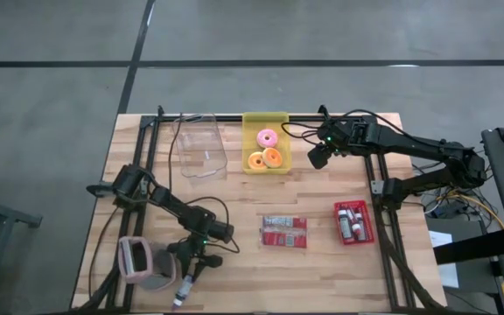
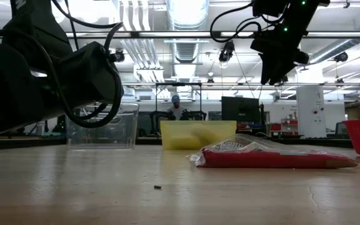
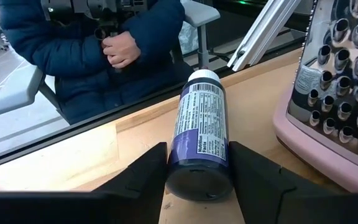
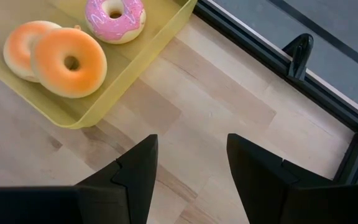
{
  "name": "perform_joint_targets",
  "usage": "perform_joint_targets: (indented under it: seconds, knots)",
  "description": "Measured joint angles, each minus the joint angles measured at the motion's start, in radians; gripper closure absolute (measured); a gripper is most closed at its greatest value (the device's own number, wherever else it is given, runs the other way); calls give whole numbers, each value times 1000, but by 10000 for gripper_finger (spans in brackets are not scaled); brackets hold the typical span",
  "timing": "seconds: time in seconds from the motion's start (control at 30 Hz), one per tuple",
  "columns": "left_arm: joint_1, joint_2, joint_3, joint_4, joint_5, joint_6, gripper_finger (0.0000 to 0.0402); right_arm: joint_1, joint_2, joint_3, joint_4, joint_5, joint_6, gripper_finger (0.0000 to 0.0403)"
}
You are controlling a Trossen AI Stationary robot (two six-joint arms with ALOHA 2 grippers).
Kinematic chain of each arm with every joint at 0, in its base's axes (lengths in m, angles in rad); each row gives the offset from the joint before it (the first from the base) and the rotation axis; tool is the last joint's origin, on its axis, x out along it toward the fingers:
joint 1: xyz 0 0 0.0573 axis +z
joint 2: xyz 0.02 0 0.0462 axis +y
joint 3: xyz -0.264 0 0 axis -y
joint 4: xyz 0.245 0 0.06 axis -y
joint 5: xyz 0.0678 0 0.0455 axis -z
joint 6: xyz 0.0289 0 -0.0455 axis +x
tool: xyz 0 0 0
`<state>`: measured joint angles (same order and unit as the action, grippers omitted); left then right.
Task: Pick & Place Food Item
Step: Put the violet food coloring bottle into the red bin
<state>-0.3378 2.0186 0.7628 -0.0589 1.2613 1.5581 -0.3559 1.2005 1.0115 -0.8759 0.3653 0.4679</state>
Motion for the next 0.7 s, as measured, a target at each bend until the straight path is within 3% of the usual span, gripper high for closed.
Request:
perform_joint_targets:
  seconds: [0.43,0.7]
  knots:
    - [23,0,15,4,-16,-6,240,0,0,0,0,0,0,213]
    - [103,0,76,18,-93,-126,240,0,0,0,0,0,0,213]
